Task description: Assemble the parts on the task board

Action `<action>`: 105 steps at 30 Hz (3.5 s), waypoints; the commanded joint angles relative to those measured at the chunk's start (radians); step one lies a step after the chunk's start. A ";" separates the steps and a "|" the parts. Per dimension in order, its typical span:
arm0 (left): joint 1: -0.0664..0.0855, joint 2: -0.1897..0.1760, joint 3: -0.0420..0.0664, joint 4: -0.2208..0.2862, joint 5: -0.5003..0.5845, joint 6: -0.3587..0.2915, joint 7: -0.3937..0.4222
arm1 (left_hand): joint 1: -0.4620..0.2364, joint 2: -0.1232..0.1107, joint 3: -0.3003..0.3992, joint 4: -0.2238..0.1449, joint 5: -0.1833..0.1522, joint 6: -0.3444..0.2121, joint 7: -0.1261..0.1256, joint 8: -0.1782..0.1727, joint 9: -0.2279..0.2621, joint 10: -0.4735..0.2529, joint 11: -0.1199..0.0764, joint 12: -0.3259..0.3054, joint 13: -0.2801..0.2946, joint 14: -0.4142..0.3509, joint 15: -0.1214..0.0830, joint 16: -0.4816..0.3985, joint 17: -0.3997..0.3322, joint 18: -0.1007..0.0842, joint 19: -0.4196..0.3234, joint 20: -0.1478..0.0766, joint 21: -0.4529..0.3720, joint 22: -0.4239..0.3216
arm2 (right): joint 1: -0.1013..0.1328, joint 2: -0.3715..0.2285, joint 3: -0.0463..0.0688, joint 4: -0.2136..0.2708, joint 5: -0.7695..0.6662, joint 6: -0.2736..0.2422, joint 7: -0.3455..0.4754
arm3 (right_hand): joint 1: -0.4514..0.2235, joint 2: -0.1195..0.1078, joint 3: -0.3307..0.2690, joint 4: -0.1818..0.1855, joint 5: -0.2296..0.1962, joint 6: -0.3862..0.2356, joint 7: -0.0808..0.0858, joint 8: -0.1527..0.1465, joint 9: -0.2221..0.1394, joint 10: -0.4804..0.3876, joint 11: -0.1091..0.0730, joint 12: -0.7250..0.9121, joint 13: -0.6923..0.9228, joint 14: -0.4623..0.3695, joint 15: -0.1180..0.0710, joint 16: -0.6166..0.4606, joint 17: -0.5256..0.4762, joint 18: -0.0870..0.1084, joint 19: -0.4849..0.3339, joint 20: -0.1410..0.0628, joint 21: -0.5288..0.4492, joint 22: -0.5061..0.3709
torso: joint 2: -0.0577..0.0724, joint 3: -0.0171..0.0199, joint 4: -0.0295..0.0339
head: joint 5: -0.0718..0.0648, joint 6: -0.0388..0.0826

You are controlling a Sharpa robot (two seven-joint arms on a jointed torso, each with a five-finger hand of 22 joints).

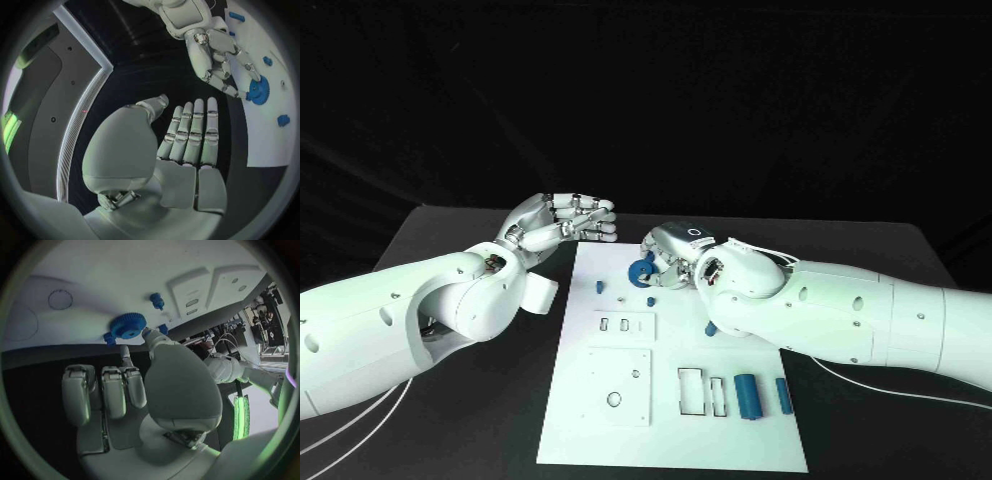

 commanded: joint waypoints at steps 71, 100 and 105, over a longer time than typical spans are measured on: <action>-0.005 0.013 -0.007 -0.043 0.002 0.043 0.013 | -0.012 0.001 0.008 -0.005 0.001 -0.007 0.024 -0.009 -0.002 0.001 0.004 -0.013 0.001 0.000 0.005 -0.011 0.005 0.012 -0.002 0.006 -0.007 -0.003 | -0.080 -0.395 0.000 -0.025 0.586 0.003 0.458 | 0.121 -0.012 0.049 -0.074 -0.003 -0.001 0.012 -0.041 0.004 0.042 0.016 -0.040 0.182 0.084 0.014 -0.008 0.177 0.015 -0.030 0.012 -0.113 0.112 | -0.024 0.0176 -0.0413 | -0.003 0.000; -0.005 0.011 -0.007 -0.042 0.002 0.047 0.008 | -0.013 0.001 0.009 -0.007 0.001 -0.007 0.024 -0.009 -0.002 0.001 0.004 -0.015 0.001 0.000 0.005 -0.012 0.007 0.012 -0.002 0.006 -0.007 -0.004 | -0.084 -0.363 0.001 -0.049 0.580 -0.001 0.453 | 0.129 0.031 0.114 -0.087 -0.002 0.063 -0.004 -0.020 0.014 0.053 0.002 -0.026 0.195 0.086 0.002 -0.005 0.188 0.013 -0.020 0.003 -0.104 0.123 | -0.025 0.0175 -0.0389 | 0.006 -0.006; -0.005 0.010 -0.007 -0.042 0.002 0.048 0.007 | -0.014 0.001 0.009 -0.007 0.001 -0.007 0.025 -0.010 -0.002 0.001 0.004 -0.016 0.001 0.000 0.005 -0.012 0.007 0.012 -0.002 0.006 -0.007 -0.004 | -0.084 -0.362 0.001 -0.051 0.580 -0.007 0.456 | 0.130 0.038 0.134 -0.095 -0.002 0.075 -0.009 -0.015 0.016 0.054 -0.002 -0.024 0.196 0.087 -0.002 -0.005 0.189 0.012 -0.018 -0.001 -0.102 0.126 | -0.026 0.0179 -0.0399 | 0.007 -0.006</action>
